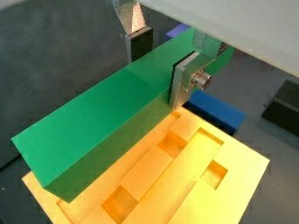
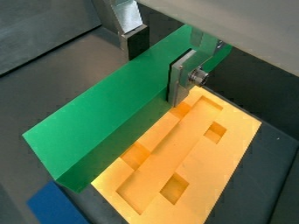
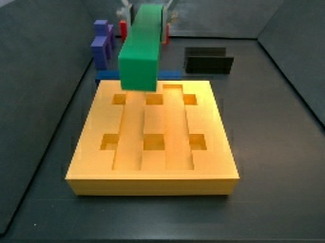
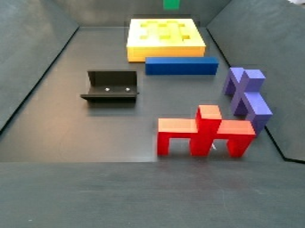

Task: Pick up the green object. Move up. Move to above the board. Insert the green object.
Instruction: Insert the green object.

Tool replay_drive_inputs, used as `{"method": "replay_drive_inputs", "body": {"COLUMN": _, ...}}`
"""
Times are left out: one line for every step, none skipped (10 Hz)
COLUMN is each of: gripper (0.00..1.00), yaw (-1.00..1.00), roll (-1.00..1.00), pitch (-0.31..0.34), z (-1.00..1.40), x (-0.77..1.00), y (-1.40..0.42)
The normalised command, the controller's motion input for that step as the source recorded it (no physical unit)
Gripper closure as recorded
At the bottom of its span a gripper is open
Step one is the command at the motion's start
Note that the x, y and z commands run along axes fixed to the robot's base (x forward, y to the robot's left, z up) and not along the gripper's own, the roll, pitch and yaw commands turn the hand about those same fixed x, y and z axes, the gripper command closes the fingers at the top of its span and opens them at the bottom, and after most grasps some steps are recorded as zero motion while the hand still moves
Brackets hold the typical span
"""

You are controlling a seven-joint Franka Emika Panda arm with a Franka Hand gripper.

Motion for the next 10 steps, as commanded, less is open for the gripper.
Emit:
{"method": "replay_drive_inputs", "body": {"gripper": 1.0, "yaw": 0.0, "roll": 0.11, "pitch": -0.219, "z": -0.81, "x": -0.14, "y": -0.12}}
{"method": "replay_drive_inputs", "body": {"gripper": 1.0, "yaw": 0.02, "roll": 0.27, "pitch": -0.176, "z": -0.69, "x": -0.07, "y": -0.33}}
{"method": "replay_drive_inputs", "body": {"gripper": 1.0, "yaw": 0.02, "roll": 0.29, "pitch": -0.139, "z": -0.68, "x": 0.0, "y": -0.31}}
{"method": "replay_drive_inputs", "body": {"gripper": 1.0, "yaw": 0.02, "roll": 0.3, "pitch": -0.091, "z": -0.69, "x": 0.0, "y": -0.19}}
{"method": "replay_drive_inputs", "body": {"gripper": 1.0, "yaw": 0.05, "roll": 0.24, "pitch": -0.18, "z": -0.71, "x": -0.12, "y": -0.12}}
{"method": "replay_drive_inputs", "body": {"gripper": 1.0, "yaw": 0.07, "roll": 0.2, "pitch": -0.189, "z": -0.66, "x": -0.13, "y": -0.05}}
{"method": "replay_drive_inputs", "body": {"gripper": 1.0, "yaw": 0.06, "roll": 0.11, "pitch": -0.197, "z": -0.61, "x": -0.16, "y": -0.01}}
{"method": "replay_drive_inputs", "body": {"gripper": 1.0, "yaw": 0.09, "roll": 0.06, "pitch": -0.197, "z": -0.5, "x": -0.23, "y": -0.03}}
{"method": "replay_drive_inputs", "body": {"gripper": 1.0, "yaw": 0.21, "roll": 0.0, "pitch": -0.2, "z": -0.29, "x": -0.18, "y": -0.07}}
{"method": "replay_drive_inputs", "body": {"gripper": 1.0, "yaw": 0.18, "roll": 0.0, "pitch": -0.146, "z": -0.24, "x": -0.11, "y": -0.09}}
